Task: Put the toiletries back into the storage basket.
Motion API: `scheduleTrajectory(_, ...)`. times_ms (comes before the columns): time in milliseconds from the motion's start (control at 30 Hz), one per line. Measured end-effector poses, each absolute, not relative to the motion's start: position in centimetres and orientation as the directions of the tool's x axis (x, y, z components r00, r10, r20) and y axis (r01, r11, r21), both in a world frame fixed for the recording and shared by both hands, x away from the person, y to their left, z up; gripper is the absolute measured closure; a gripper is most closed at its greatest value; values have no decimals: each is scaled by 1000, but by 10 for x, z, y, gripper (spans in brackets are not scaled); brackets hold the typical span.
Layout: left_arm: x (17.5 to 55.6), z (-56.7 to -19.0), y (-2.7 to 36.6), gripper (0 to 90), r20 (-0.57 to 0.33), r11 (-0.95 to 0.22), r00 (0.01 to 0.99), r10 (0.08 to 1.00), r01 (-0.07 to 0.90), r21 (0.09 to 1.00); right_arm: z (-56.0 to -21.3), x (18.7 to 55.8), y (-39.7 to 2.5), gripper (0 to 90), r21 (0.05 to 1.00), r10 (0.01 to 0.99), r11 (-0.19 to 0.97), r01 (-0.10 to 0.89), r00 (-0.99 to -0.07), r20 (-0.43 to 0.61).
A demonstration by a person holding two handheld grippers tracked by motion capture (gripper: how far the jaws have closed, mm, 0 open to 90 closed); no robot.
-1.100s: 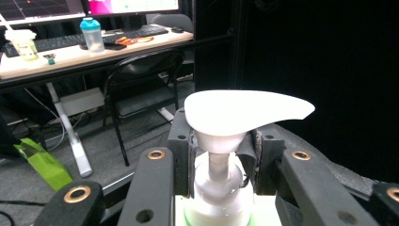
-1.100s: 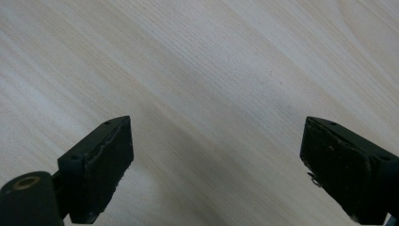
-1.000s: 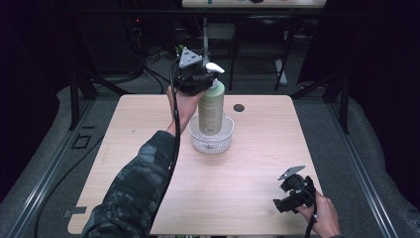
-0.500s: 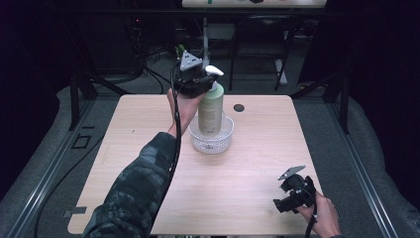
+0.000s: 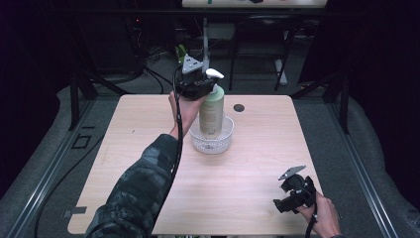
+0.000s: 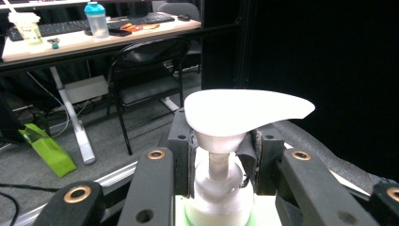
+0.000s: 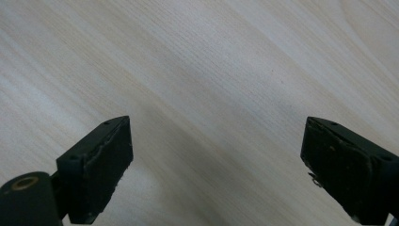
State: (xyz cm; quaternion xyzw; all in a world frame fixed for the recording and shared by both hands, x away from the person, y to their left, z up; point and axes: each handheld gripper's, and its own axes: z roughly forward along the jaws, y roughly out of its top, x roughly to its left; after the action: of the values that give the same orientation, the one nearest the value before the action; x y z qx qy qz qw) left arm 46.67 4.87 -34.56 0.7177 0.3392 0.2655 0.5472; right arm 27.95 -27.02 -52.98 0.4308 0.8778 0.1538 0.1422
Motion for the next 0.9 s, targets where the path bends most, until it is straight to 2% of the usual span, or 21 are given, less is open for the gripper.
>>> scheduleTrajectory(333,466,-352,48,678,6,-170,627,779,202,965,-531,280,-271,30,388,798,582,714,-594,-103)
scheduleTrajectory(900,467,-366,48,678,-4,-154,607,795,208,966,-532,280,-270,0,386,794,588,711,-598,-107)
